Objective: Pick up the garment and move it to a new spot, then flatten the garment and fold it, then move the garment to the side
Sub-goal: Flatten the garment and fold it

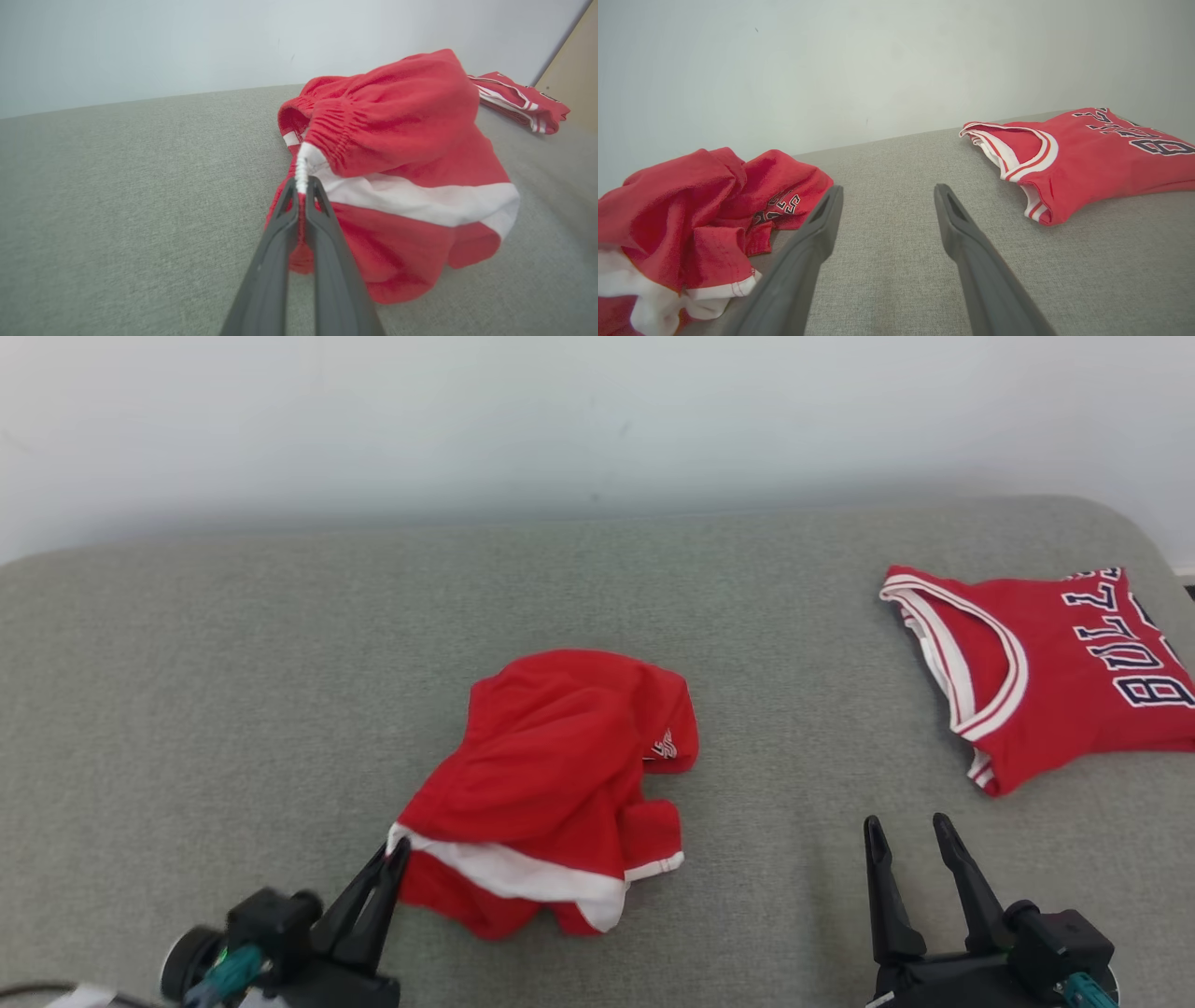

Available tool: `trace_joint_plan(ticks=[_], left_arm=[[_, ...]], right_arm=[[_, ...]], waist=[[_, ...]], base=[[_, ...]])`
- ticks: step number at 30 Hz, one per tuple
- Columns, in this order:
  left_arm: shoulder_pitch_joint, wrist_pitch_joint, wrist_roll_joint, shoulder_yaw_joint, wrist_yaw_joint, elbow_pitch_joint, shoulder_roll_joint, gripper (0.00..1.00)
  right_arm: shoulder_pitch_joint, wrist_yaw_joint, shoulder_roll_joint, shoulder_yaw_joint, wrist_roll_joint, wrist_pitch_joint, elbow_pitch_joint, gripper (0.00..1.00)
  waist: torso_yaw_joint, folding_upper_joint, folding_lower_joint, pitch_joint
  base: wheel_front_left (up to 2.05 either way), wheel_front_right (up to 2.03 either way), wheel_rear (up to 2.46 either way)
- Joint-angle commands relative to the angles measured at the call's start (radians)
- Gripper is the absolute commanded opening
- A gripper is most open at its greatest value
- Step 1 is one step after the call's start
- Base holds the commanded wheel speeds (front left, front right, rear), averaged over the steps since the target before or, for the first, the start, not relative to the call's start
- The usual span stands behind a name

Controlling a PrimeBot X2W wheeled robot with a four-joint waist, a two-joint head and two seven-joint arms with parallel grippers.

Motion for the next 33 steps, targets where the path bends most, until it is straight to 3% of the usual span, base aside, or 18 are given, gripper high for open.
trace_joint_plan(ticks=[1,5,10,11,12,13,14,24,33], left_arm=[[0.045,-0.003,0.009,0.029,0.005,-0.027,-0.008,0.0],[0.154,-0.003,0.027,0.096,0.006,-0.069,-0.047,0.0],[0.197,-0.003,0.063,0.145,-0.019,-0.027,-0.093,0.0],[0.199,-0.003,0.073,0.15,-0.027,-0.016,-0.103,0.09],[0.198,-0.003,0.084,0.156,-0.032,-0.005,-0.111,0.46],[0.198,-0.003,0.084,0.156,-0.032,-0.005,-0.111,0.46],[0.194,-0.003,0.093,0.161,-0.037,0.003,-0.116,1.0],[0.159,-0.003,0.144,0.173,-0.062,0.028,-0.133,1.0],[0.084,-0.003,0.089,0.038,-0.062,0.09,-0.105,1.0]], right_arm=[[0.014,0.0,0.001,-0.001,-0.008,0.0,0.005,1.0],[0.015,0.0,0.0,0.014,0.002,0.0,0.029,1.0],[0.003,0.0,0.0,0.057,0.001,0.0,0.079,1.0],[0.003,0.0,0.001,0.069,0.0,0.0,0.089,1.0],[-0.001,0.0,0.001,0.079,-0.006,0.0,0.097,1.0],[-0.001,0.0,0.001,0.079,-0.006,0.0,0.097,1.0],[-0.005,0.0,0.0,0.089,-0.013,0.0,0.107,1.0],[-0.081,0.0,-0.067,0.224,0.01,0.0,0.241,1.0],[-0.194,0.0,-0.109,0.353,0.043,0.0,0.372,1.0]], waist=[[0.028,0.0,0.0001,-0.002],[0.059,0.0,0.0001,-0.002],[0.085,0.0,0.0001,-0.011],[0.087,0.0,0.0001,-0.014],[0.09,0.0,0.0001,-0.015],[0.09,0.0,0.0001,-0.015],[0.092,0.0,0.0001,-0.017],[0.104,0.0,0.0001,-0.019],[0.118,0.0,0.0001,-0.009]], base=[[0.0,0.0,0.0],[0.0,0.0,0.0],[0.0,0.0,0.0],[0.0,0.0,0.0],[0.0,0.0,0.0],[0.0,0.0,0.0],[0.0,0.0,0.0],[0.0,0.0,0.0],[0.0,0.0,0.0]])
